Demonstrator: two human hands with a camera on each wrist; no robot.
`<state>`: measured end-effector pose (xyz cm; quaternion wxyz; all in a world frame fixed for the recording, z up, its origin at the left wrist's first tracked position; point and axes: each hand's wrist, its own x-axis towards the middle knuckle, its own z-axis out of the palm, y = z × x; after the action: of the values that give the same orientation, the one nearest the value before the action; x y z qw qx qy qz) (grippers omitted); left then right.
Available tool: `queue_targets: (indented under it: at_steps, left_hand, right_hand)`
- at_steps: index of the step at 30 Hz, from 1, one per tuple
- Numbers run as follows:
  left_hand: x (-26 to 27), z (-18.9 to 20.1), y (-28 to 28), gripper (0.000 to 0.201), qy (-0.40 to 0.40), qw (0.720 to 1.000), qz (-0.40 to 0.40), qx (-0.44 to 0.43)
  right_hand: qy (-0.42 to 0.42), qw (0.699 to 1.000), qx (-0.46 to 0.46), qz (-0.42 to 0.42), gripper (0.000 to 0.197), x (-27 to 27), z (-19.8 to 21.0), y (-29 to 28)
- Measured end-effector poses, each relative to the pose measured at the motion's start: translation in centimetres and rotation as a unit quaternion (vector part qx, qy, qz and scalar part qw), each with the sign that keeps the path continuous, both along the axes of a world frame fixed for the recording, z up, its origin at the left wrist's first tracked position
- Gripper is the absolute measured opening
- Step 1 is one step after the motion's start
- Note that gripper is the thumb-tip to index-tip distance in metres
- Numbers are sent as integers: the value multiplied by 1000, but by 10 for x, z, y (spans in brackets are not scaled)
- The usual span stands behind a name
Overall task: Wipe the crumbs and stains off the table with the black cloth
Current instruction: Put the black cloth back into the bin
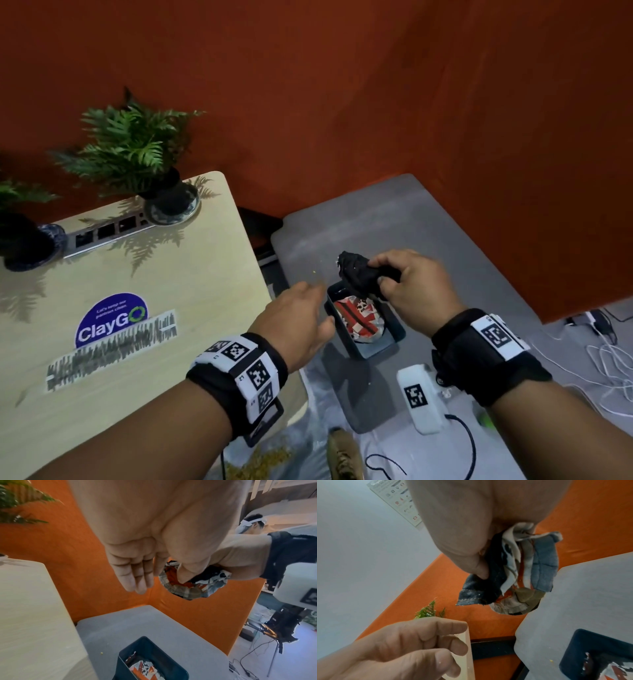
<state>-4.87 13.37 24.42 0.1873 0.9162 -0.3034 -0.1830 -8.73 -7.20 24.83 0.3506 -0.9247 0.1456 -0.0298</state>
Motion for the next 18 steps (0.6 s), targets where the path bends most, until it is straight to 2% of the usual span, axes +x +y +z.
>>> queue_targets:
  at_steps: [6, 9, 13, 18]
  left_hand:
    - [3, -21, -40, 47, 65, 995, -18, 74]
    - [5, -41, -60, 46, 93, 990, -22, 102]
    - [11, -69, -85, 36, 118, 984, -18, 135]
    - [18, -112, -104, 40, 134, 974, 8, 182]
  right_hand:
    - [28, 999, 20, -12, 29, 7, -39, -20]
    - [53, 998, 35, -15, 31, 11, -66, -29]
    - [88, 995, 38, -13, 31, 17, -103, -38]
    - [112, 992, 44, -22, 32, 24, -143, -46]
